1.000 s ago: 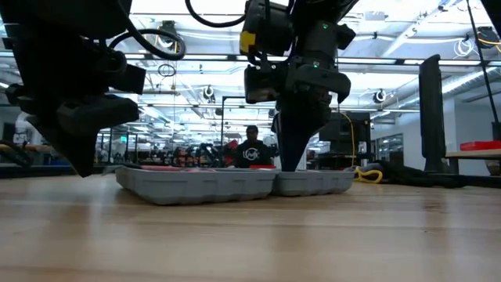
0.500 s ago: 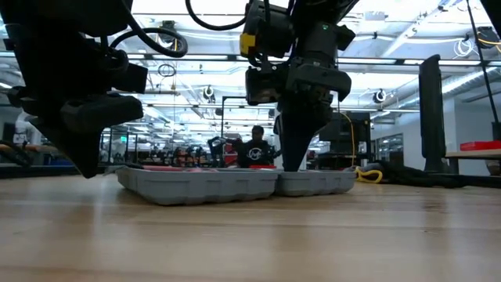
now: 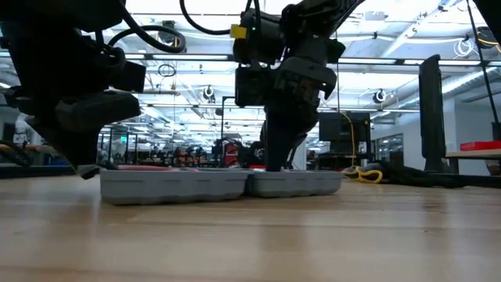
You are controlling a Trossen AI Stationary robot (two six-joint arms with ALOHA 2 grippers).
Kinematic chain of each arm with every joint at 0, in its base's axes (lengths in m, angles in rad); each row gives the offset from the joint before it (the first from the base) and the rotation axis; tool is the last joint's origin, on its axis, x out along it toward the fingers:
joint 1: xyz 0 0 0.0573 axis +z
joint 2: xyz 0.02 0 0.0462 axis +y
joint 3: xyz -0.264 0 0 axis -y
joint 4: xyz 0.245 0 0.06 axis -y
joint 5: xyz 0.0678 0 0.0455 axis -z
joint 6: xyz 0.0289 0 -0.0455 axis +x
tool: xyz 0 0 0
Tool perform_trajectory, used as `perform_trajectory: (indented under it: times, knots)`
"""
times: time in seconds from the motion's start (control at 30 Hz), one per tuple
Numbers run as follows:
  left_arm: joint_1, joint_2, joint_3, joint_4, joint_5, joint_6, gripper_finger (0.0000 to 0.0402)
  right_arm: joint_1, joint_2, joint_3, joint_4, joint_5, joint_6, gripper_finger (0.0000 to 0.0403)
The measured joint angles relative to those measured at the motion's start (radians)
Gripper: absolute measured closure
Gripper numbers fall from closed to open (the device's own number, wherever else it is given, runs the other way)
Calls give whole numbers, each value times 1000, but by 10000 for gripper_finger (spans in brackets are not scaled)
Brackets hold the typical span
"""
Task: Prefit tool cases
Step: Adjust the tools from the gray prefit tool case
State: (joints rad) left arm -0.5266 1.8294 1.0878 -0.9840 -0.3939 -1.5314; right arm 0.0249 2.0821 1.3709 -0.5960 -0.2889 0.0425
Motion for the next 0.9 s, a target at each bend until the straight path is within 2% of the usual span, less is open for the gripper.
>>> perform_trajectory:
  times: [0.57,0.8,0.9]
  knots:
    - [2,0,0,-5,5,-1,393,-38,27,-8,57,-72,-81,403]
    - [3,0,1,-8,4,0,393,-46,-101,-29,65,13,-148,403]
    - [5,0,23,-18,22,17,393,-53,-155,-27,70,-9,-159,402]
